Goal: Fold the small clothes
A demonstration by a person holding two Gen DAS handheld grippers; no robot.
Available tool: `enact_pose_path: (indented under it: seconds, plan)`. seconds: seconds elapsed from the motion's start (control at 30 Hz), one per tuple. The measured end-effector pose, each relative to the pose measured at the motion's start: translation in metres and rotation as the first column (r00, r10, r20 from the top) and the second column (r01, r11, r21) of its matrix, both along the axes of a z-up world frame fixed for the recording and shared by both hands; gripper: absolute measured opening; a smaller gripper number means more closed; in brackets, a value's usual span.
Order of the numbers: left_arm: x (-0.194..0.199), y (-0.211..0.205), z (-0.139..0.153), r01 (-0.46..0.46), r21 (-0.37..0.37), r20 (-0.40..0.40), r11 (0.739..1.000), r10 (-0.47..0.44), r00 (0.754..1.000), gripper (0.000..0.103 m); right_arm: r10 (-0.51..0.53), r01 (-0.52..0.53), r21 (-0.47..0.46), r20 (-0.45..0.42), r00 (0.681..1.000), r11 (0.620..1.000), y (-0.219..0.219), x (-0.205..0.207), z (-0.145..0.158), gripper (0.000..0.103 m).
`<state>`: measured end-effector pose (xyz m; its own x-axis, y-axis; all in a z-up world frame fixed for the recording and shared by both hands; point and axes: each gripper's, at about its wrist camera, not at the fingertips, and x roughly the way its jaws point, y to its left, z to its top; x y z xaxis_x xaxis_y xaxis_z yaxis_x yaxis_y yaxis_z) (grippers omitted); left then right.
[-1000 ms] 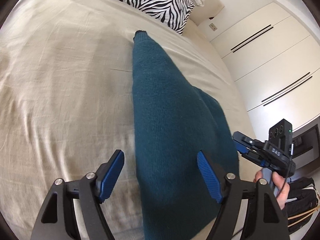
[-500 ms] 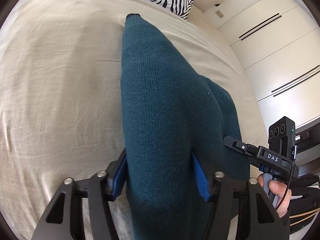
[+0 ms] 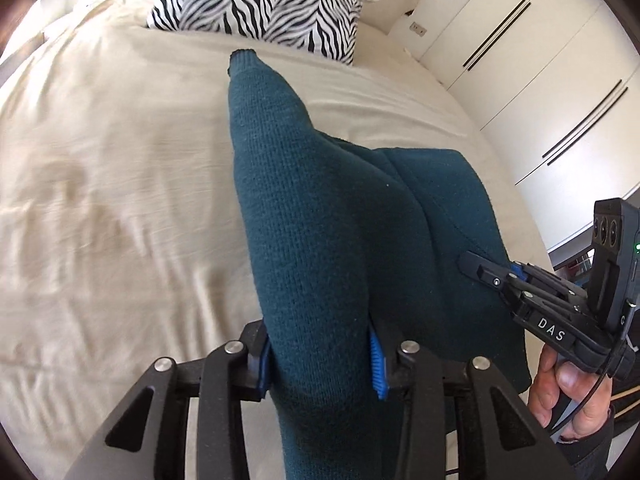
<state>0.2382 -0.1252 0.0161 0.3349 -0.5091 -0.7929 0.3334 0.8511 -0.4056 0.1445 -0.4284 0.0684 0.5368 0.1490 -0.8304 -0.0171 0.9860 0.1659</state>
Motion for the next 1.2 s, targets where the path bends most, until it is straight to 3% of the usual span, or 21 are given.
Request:
enact_pose_path:
  seconds: [0.13, 0.3, 0.5, 0.6, 0.77, 0.9, 1.03, 1.1, 1.2]
  plan:
    - [-0.048, 0.044, 0.021, 0.006, 0.046, 0.047, 0.999, -0.008, 0.999, 0.04, 0.054, -0.056, 0.07, 0.026, 0.998, 0.996, 0.046, -0.039, 0.018, 0.021]
    - [-0.095, 0.094, 0.015, -0.036, 0.075, 0.044, 0.997, 0.033, 0.998, 0.041, 0.116, -0.117, 0.142, 0.019, 0.993, 0.983, 0.111, -0.073, 0.01, 0.021]
    - [-0.108, 0.146, -0.042, -0.089, 0.075, -0.063, 0.993, 0.094, 0.994, 0.042, 0.138, -0.12, 0.201, -0.078, 0.987, 0.972, 0.159, -0.074, -0.045, 0.021]
    - [-0.104, 0.155, -0.068, -0.118, 0.047, -0.091, 0.992, 0.122, 0.988, 0.049, 0.096, -0.06, 0.235, -0.146, 0.985, 0.97, 0.157, -0.067, -0.081, 0.022]
    - [-0.108, 0.143, -0.067, -0.117, 0.076, -0.057, 0.99, 0.121, 0.991, 0.056, 0.063, 0.02, 0.427, -0.18, 0.982, 0.904, 0.13, -0.071, -0.103, 0.025]
    - [-0.106, 0.148, -0.075, -0.147, 0.056, -0.067, 0.988, 0.151, 0.986, 0.065, 0.044, 0.045, 0.462, -0.18, 0.983, 0.886, 0.12, -0.072, -0.109, 0.028]
    - [-0.116, 0.15, -0.072, -0.159, 0.085, -0.036, 0.984, 0.162, 0.986, 0.065, -0.028, 0.096, 0.425, -0.163, 0.986, 0.9, 0.117, -0.084, -0.093, 0.03]
    - [-0.114, 0.146, -0.072, -0.163, 0.101, -0.023, 0.981, 0.166, 0.986, 0.066, -0.069, 0.106, 0.388, -0.108, 0.992, 0.915, 0.115, -0.096, -0.073, 0.03]
    - [-0.114, 0.142, -0.071, -0.167, 0.126, 0.0, 0.978, 0.169, 0.986, 0.067, -0.081, 0.085, 0.415, -0.026, 0.996, 0.906, 0.108, -0.113, -0.043, 0.03]
